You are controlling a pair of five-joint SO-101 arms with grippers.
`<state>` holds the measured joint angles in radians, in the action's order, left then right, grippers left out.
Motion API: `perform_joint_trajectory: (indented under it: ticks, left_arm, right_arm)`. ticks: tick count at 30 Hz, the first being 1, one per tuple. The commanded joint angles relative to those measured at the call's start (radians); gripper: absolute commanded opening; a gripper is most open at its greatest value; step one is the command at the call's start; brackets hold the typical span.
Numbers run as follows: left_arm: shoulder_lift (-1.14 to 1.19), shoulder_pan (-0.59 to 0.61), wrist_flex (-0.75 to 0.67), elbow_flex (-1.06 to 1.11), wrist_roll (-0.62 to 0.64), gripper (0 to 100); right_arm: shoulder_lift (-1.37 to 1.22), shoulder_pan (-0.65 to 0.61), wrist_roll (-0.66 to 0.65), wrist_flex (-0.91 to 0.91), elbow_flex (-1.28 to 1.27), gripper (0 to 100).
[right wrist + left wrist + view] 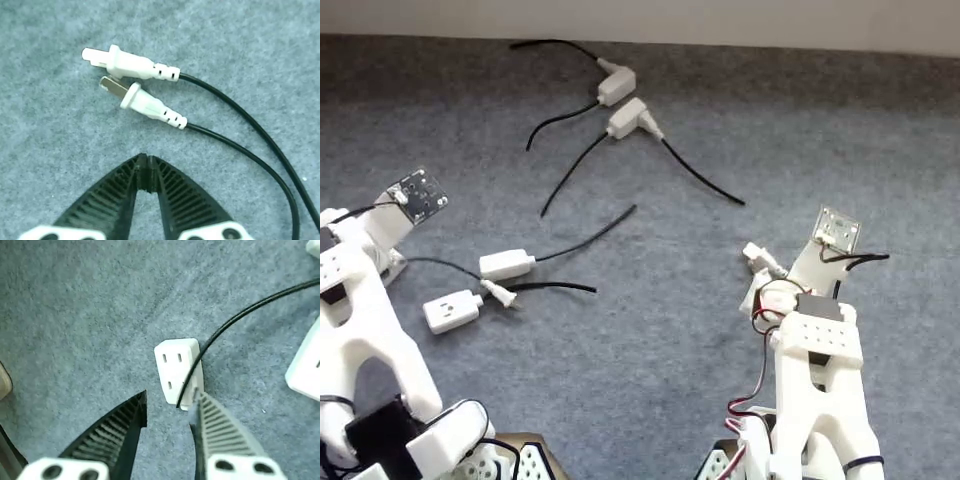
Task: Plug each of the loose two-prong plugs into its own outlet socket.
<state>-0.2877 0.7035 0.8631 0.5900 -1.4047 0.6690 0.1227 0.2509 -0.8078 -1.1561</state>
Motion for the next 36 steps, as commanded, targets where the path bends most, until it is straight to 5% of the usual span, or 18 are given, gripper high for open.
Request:
perform_joint_trajectory:
  ticks: [1,27,36]
  left_arm:
    - [0.028,-0.024,-0.044,-0.028,-0.41,30]
    - [0.475,0.061,-0.115,-0.289,-0.442,32]
    - [0.476,0.056,-0.077,-0.288,-0.407,2]
  right_arm:
    - [0.018,0.012,-0.012,0.015,0.004,0.9]
    - [0.018,0.012,-0.012,0.016,0.004,0.9]
    - [0.018,0.012,-0.012,0.016,0.005,0.9]
